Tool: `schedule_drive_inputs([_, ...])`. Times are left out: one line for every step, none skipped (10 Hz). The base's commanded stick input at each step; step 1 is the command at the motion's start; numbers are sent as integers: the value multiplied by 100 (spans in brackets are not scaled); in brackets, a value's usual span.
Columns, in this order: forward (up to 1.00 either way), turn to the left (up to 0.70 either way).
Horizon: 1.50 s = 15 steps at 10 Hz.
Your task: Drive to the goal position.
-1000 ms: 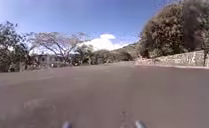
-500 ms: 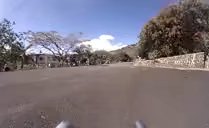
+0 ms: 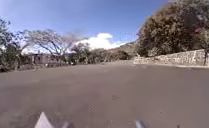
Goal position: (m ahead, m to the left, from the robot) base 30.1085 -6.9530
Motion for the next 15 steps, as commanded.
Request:
schedule_drive_inputs([50, 0])
schedule_drive_inputs([50, 0])
schedule_drive_inputs([50, 0])
schedule_drive_inputs([50, 0])
schedule_drive_inputs([50, -50])
schedule_drive_inputs([50, -50])
schedule_drive_inputs([50, -50])
schedule_drive_inputs([50, -50])
schedule_drive_inputs([50, -50])
schedule_drive_inputs([50, -50])
schedule_drive_inputs([50, -50])
schedule_drive_inputs([50, -50])
schedule_drive_inputs([50, -50])
schedule_drive_inputs([50, 0])
schedule_drive_inputs([50, 0])
